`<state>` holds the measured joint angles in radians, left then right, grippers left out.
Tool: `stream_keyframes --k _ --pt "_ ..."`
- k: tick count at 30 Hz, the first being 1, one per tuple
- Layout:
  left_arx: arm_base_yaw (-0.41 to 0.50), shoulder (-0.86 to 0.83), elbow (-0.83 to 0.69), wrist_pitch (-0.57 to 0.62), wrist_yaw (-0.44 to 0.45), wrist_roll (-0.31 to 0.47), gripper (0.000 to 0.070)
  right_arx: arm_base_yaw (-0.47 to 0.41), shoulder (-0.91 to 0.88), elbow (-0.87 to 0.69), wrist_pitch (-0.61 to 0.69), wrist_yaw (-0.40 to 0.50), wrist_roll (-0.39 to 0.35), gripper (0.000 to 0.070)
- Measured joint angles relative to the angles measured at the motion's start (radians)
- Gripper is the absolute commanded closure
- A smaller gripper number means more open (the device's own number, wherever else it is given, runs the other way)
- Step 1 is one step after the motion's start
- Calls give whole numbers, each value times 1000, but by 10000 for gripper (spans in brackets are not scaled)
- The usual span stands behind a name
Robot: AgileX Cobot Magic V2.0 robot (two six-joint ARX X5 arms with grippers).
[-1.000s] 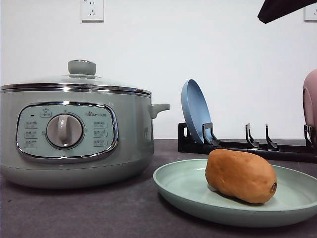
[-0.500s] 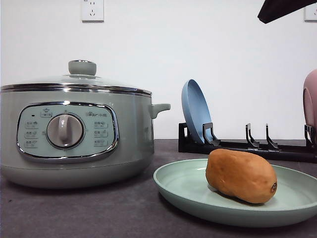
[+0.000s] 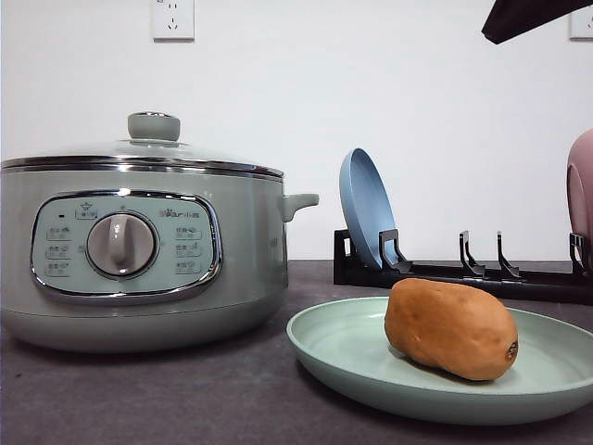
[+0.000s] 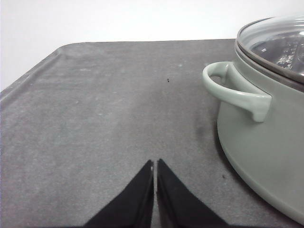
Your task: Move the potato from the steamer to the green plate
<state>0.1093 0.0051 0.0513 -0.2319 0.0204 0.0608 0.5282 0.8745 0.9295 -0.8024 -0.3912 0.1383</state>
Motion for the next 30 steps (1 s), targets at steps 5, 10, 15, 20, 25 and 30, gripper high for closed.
stream_keyframes --k 5,10,15,20,25,30 --pt "0 0 0 0 0 0 697 0 0 0 0 0 0 700" --pt "0 0 0 0 0 0 697 -2 -1 0 0 0 0 700" --pt "0 0 0 0 0 0 697 -61 -33 0 26 0 -19 700" --pt "0 0 0 0 0 0 697 -204 -165 -30 191 1 -36 700" --pt "0 0 0 1 0 0 697 -371 -323 -114 370 44 -64 700" --pt "0 0 0 1 0 0 697 -522 -468 -255 512 55 -108 700"
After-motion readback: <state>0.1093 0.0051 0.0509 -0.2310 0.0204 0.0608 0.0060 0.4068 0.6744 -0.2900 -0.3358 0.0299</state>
